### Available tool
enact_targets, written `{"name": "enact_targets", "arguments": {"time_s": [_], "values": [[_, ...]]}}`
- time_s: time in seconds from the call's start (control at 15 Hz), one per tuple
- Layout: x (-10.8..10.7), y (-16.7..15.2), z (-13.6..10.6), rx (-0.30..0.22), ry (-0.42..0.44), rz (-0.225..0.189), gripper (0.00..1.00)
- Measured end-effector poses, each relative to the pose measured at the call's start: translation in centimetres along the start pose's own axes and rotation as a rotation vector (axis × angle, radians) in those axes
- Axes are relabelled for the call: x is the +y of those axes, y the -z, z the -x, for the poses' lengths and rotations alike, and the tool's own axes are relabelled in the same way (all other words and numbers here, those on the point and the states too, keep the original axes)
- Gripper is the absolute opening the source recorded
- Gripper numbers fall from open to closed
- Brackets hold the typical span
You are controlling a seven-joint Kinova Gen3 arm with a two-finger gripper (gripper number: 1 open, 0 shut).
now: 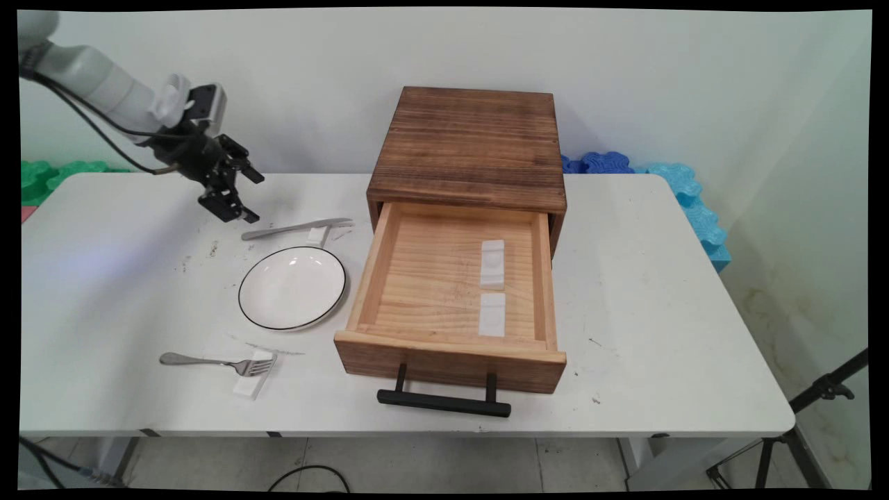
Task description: Pick up the knife from the left of the white plate
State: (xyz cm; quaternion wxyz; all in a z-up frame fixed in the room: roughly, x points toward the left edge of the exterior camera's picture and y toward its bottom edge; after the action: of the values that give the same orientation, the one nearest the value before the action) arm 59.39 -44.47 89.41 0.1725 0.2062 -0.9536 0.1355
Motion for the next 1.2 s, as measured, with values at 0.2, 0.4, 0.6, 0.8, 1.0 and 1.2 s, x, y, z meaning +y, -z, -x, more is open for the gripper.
{"name": "enact_targets", "arguments": {"time_s": [0.2, 0.4, 0.6, 0.8, 1.0, 1.2], "values": [[-1.0, -2.0, -0.6, -0.020, -0.009, 0.008, 1.00], [-1.8, -4.0, -1.1, -0.036, -0.006, 0.018, 1.00], [-2.3, -5.5, -1.3, -0.048, -0.003, 0.029, 1.00], [-2.6, -6.8, -1.4, -0.055, -0.003, 0.041, 1.00], [-3.0, -7.8, -1.4, -0.059, -0.004, 0.051, 1.00], [-3.3, -8.6, -1.4, -0.064, -0.006, 0.059, 1.00]]}}
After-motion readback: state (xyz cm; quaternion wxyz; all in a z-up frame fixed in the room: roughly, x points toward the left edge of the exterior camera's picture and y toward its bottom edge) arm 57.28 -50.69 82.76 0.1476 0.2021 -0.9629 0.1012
